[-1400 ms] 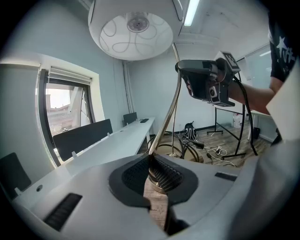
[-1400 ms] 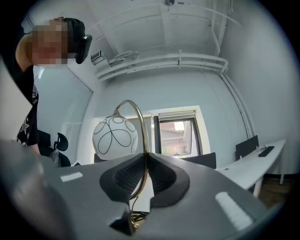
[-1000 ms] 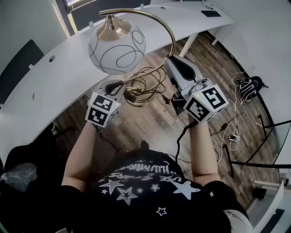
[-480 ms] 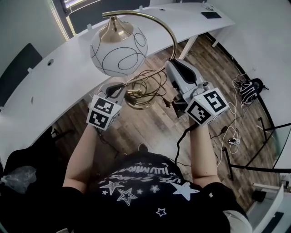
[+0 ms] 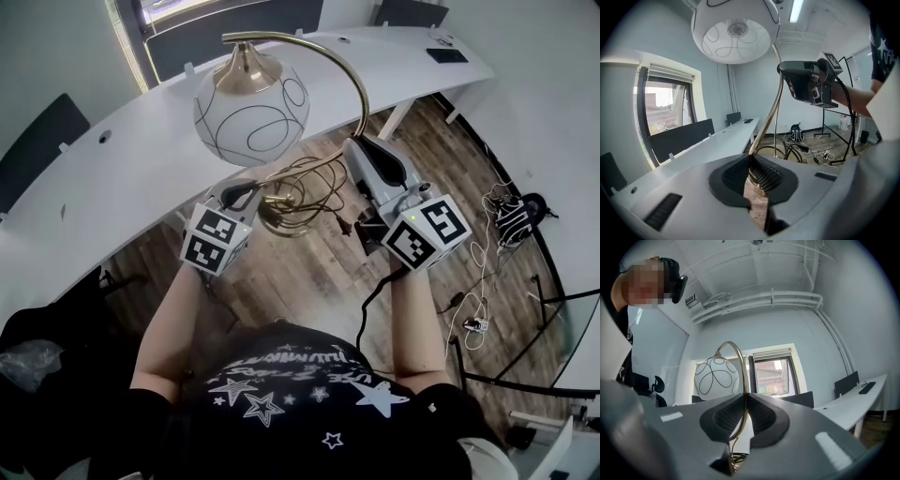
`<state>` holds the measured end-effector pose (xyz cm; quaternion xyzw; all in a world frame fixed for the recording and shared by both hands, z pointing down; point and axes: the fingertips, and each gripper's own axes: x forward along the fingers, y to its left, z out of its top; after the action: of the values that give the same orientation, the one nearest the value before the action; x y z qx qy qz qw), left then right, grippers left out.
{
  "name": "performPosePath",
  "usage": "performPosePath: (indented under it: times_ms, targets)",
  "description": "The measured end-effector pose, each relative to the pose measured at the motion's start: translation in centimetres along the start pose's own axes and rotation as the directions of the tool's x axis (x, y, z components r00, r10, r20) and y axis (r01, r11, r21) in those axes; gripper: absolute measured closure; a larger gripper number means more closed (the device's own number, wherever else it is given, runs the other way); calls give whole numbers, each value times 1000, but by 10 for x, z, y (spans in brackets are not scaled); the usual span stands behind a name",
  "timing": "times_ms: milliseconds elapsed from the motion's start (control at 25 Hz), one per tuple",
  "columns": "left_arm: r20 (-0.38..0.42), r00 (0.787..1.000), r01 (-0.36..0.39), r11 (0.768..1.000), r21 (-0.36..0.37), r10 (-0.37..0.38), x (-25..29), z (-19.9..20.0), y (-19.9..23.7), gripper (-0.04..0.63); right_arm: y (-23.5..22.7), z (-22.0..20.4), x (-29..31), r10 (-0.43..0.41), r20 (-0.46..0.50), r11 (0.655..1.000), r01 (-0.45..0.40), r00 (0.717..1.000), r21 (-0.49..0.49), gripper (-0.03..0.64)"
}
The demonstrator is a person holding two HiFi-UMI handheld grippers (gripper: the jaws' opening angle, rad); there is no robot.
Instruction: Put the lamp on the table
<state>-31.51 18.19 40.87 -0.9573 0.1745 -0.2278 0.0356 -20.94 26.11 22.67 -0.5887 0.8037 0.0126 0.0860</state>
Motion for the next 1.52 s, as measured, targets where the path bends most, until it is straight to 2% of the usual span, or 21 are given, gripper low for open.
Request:
performPosePath:
  times_ms: [160,320,800,1040,1200,1280,1520]
  targets:
    - [28,999,-20,1000,-16,21,9,-1,2,560,-6,-5,4,17,4,1000,-17,1000,-12,585]
    - [30,1000,-1,1000,-3,1,21,0,2,560,-15,-8,4,6,4,1000,-6,1000,-13,586]
    - [45,992,117,993,3,-117,104,24,25,560,-91,-11,28,-79,9,997,79,997,-3,586]
    - [53,986,160,987,-5,-160,150,44,68,560,-136,-7,78,-98,-3,995,98,995,-21,586]
    - [42,983,180,984,16,-181,214,66,150,560,-202,-12,157,-139,-16,990,138,990,-10,586]
    - [37,982,182,983,26,-183,234,70,177,560,-222,-15,182,-149,-17,989,149,989,-5,586]
    - [54,983,173,984,32,-174,232,75,180,560,-222,-13,185,-120,10,993,120,993,-7,586]
